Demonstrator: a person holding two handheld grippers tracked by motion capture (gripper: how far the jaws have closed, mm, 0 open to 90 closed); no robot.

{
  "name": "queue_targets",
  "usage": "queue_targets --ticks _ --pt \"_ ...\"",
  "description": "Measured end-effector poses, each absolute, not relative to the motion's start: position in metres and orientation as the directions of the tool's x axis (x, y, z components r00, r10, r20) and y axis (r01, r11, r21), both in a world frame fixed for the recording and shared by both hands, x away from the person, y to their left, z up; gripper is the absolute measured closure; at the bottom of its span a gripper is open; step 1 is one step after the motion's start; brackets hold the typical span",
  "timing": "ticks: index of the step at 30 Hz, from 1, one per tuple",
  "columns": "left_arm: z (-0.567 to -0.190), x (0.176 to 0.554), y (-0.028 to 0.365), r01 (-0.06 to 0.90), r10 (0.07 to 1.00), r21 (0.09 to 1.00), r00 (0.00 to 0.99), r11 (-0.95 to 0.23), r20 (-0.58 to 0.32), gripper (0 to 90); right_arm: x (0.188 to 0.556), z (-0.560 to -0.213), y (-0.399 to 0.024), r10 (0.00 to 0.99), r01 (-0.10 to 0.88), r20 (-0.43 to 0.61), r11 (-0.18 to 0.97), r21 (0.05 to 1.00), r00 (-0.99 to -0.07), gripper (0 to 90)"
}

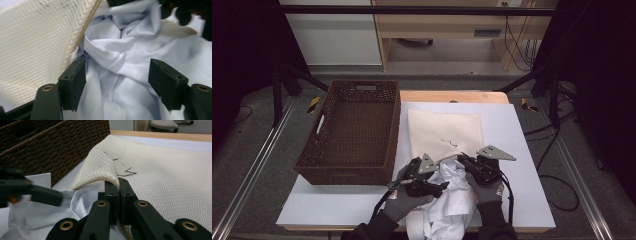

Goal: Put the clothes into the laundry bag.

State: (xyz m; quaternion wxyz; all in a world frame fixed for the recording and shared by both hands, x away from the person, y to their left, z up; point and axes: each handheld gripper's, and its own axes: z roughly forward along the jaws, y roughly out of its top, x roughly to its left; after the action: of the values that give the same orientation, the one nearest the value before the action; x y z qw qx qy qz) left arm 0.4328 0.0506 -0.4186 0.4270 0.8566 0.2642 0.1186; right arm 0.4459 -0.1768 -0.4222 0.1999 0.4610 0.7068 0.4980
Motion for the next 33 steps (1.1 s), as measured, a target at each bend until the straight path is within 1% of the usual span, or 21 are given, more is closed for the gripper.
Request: queue_targets --ticks 2,5,7,10,13,15,17,21,26,30,33 --pt "-0.41 0.427 0.064 0.33 0.561 0.814 0.828 -0.479 -0.006 35.8 0.446 -0.422 -0.177 0.851 0.452 0.175 0.08 0.888 -0.495 87.7" --pt "-0.403 0.422 0.083 0.3 0.58 0.828 0.813 -0.473 0.037 36.4 0.446 -0.422 -0.177 0.851 0.451 0.173 0.082 0.889 -0.496 87.6" --pt "-0.403 0.419 0.093 0.288 0.584 0.829 0.81 -0.48 0.057 37.3 0.446 -0.423 -0.177 0.851 0.454 0.176 0.08 0.888 -0.495 87.6" --pt "-0.413 0.418 0.102 0.293 0.586 0.821 0.808 -0.49 0.062 38.7 0.446 -0.423 -0.176 0.852 0.454 0.171 0.086 0.887 -0.495 87.6" --pt "-0.427 0.42 0.102 0.324 0.59 0.804 0.806 -0.499 0.041 39.0 0.447 -0.423 -0.176 0.851 0.455 0.172 0.086 0.886 -0.496 87.6" --pt "-0.437 0.423 0.096 0.332 0.593 0.787 0.803 -0.52 0.053 38.9 0.446 -0.423 -0.175 0.851 0.455 0.171 0.087 0.886 -0.496 87.6" --pt "-0.445 0.428 0.091 0.346 0.595 0.779 0.802 -0.523 0.043 38.4 0.446 -0.423 -0.176 0.851 0.455 0.171 0.087 0.886 -0.497 87.6" --pt "-0.458 0.435 0.084 0.385 0.605 0.761 0.797 -0.522 0.012 41.0 0.446 -0.423 -0.176 0.85 0.456 0.172 0.088 0.886 -0.498 87.6" --pt "-0.466 0.437 0.083 0.426 0.633 0.738 0.775 -0.523 0.001 52.2 0.446 -0.423 -0.175 0.849 0.457 0.168 0.095 0.885 -0.501 87.6" --pt "-0.462 0.434 0.083 0.446 0.654 0.732 0.756 -0.516 0.001 70.3 0.446 -0.424 -0.175 0.85 0.456 0.168 0.094 0.885 -0.5 87.7" --pt "-0.455 0.428 0.083 0.43 0.654 0.741 0.756 -0.516 0.017 79.7 0.446 -0.424 -0.174 0.85 0.456 0.169 0.092 0.885 -0.499 87.6"
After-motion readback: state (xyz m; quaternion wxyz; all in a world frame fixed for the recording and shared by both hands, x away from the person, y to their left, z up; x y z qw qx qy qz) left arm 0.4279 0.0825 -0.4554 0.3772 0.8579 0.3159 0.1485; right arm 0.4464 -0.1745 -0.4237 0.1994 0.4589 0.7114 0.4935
